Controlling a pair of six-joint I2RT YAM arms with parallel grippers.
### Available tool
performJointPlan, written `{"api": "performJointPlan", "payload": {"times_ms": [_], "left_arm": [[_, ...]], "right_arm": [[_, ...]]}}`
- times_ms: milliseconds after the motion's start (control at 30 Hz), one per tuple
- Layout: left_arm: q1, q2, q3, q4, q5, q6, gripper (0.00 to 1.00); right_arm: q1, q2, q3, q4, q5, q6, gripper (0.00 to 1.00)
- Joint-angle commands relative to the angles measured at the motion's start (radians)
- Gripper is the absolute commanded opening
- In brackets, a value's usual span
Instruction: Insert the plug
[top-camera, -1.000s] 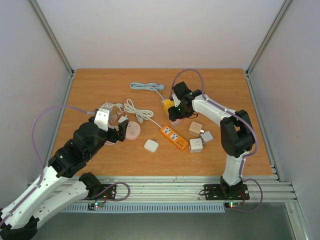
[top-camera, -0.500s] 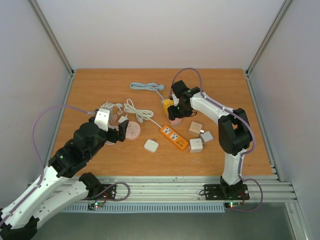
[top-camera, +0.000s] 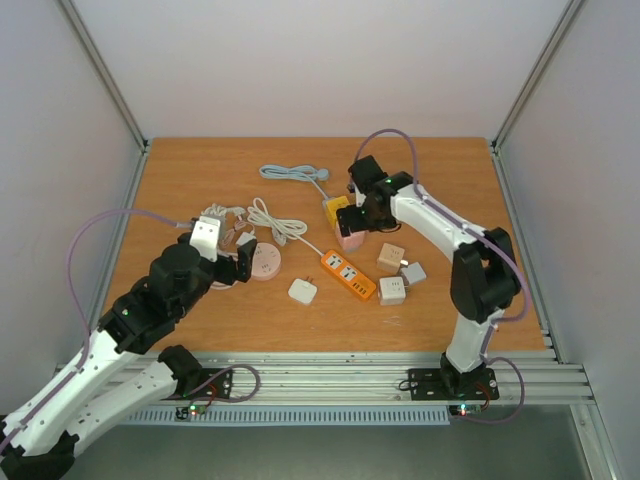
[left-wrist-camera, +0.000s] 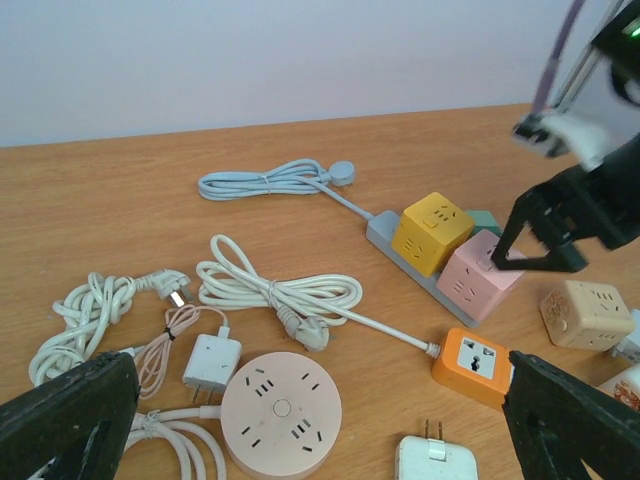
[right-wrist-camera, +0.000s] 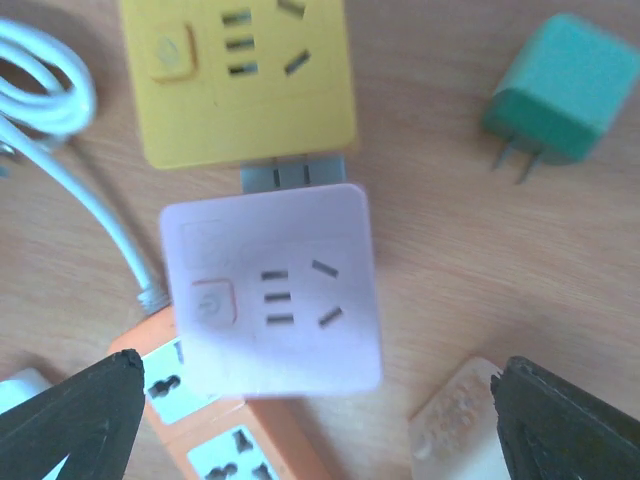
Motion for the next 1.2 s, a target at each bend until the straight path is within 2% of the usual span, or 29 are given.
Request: {"api": "performJointPlan", "payload": {"times_ms": [0, 133, 233, 433, 633, 967, 1167], "left_arm": [[-0.004, -0.026, 0.007, 0.022, -0.016, 0.008, 0.99], [-0.003, -0.049, -0.015, 0.046, -0.002, 0.005, 0.99], [-0.004, -0.055, -0.021, 0.059, 0.014, 0.003, 0.99], [-0.004, -0.045, -0.024, 0.065, 0.032, -0.003, 0.99], [-0.004, -0.02, -0.025, 0.076, 0.059, -0.009, 0.99], [-0.004, 0.015, -0.046, 0.129, 0.014, -0.027, 0.99], [-0.004, 0.017, -0.041, 0.144, -0.013, -0.031, 0.99]], "right_arm": [[-0.001, -0.162, -0.035, -0.017, 0.106, 0.093, 0.96], [-0.008, -0.274, -0.126, -0.02, 0.265, 0.204, 0.96], [-0.038, -0.334, -0.203, -0.041, 0.32, 0.336, 0.94], [-0.086, -0.358, -0.345, 0.02, 0.188, 0.435, 0.91], [-0.096, -0.276, -0.365, 0.085, 0.092, 0.483, 0.91], [-0.096, -0.204, -0.397, 0.111, 0.158, 0.558, 0.82], [-0.096, -0.149, -0.37, 0.116, 0.168, 0.537, 0.68]]}}
